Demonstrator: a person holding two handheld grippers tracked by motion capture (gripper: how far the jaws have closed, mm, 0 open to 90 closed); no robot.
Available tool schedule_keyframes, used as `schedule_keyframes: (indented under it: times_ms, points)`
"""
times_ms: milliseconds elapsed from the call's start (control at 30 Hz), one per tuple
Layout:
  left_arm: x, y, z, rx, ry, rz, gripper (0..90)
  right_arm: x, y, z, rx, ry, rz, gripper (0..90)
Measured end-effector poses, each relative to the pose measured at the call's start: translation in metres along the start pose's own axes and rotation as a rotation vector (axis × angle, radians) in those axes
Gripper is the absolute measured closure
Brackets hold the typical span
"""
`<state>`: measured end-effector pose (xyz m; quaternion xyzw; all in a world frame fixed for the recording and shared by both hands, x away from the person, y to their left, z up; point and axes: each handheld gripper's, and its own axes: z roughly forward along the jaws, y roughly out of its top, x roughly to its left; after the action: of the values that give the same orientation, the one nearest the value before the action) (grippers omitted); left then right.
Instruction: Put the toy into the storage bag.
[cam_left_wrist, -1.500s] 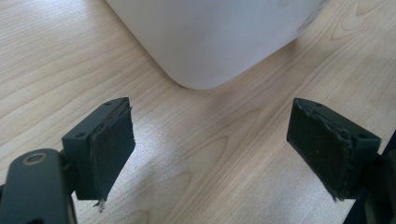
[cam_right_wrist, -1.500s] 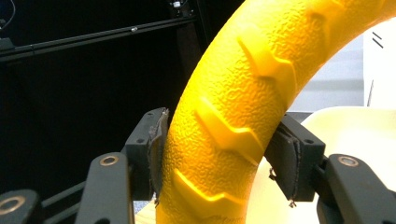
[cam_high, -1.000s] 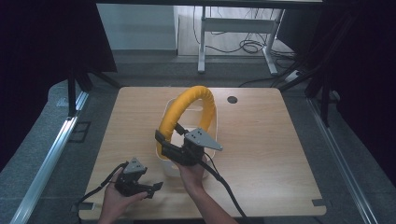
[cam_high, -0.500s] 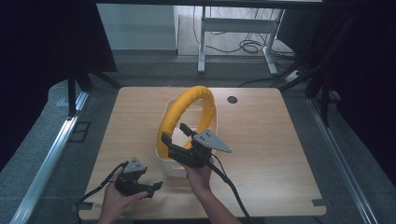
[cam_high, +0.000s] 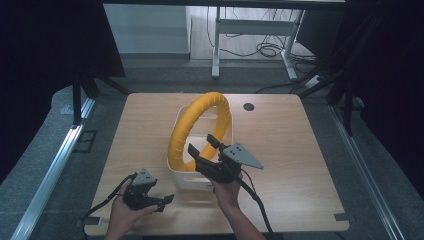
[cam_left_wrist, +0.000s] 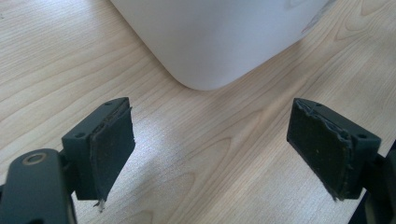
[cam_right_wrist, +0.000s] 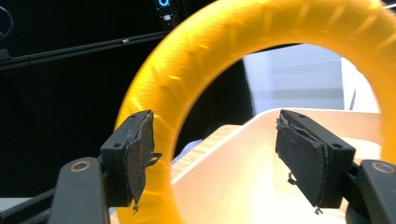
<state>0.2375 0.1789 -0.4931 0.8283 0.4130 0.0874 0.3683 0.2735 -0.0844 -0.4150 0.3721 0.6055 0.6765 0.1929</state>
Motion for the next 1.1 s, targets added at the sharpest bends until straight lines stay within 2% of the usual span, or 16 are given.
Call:
schedule_keyframes:
  times_ms: [300, 367, 433, 500, 633, 667, 700, 767, 867, 967, 1100]
  points:
    - [0.0, 0.0, 0.0, 0.001, 0.002, 0.003, 15.1, -0.021, 0.0, -0.021, -0.014, -0.046, -0.012, 30.1]
    - [0.0, 0.0, 0.0, 0.002, 0.003, 0.003, 15.1, -0.032, 0.001, -0.03, -0.013, -0.065, -0.026, 31.0]
    - [0.0, 0.0, 0.0, 0.002, 0.003, 0.003, 15.1, -0.035, 0.001, -0.033, -0.013, -0.069, -0.027, 31.2]
    - [0.0, 0.0, 0.0, 0.002, 0.002, 0.001, 15.1, -0.044, 0.0, -0.041, -0.013, -0.091, -0.045, 32.1]
    - [0.0, 0.0, 0.001, 0.003, 0.005, 0.003, 15.2, -0.063, -0.005, -0.055, 0.001, -0.133, -0.084, 32.7]
    - [0.0, 0.0, 0.001, 0.003, 0.005, 0.001, 15.2, -0.071, -0.007, -0.06, 0.011, -0.148, -0.086, 33.2]
    - [0.0, 0.0, 0.001, 0.003, 0.004, -0.001, 15.1, -0.081, -0.007, -0.064, 0.017, -0.174, -0.066, 33.4]
    - [0.0, 0.0, 0.001, 0.003, 0.002, 0.003, 15.1, -0.085, -0.007, -0.065, 0.025, -0.173, -0.063, 33.4]
    - [0.0, 0.0, 0.0, 0.005, 0.006, 0.004, 15.1, -0.096, -0.008, -0.071, 0.037, -0.206, -0.102, 34.5]
    - [0.0, 0.0, 0.001, 0.004, 0.005, 0.004, 15.2, -0.111, -0.015, -0.08, 0.071, -0.235, -0.087, 34.6]
    - [-0.001, 0.0, 0.002, 0.006, 0.002, 0.003, 15.1, -0.125, -0.023, -0.09, 0.097, -0.279, -0.097, 35.7]
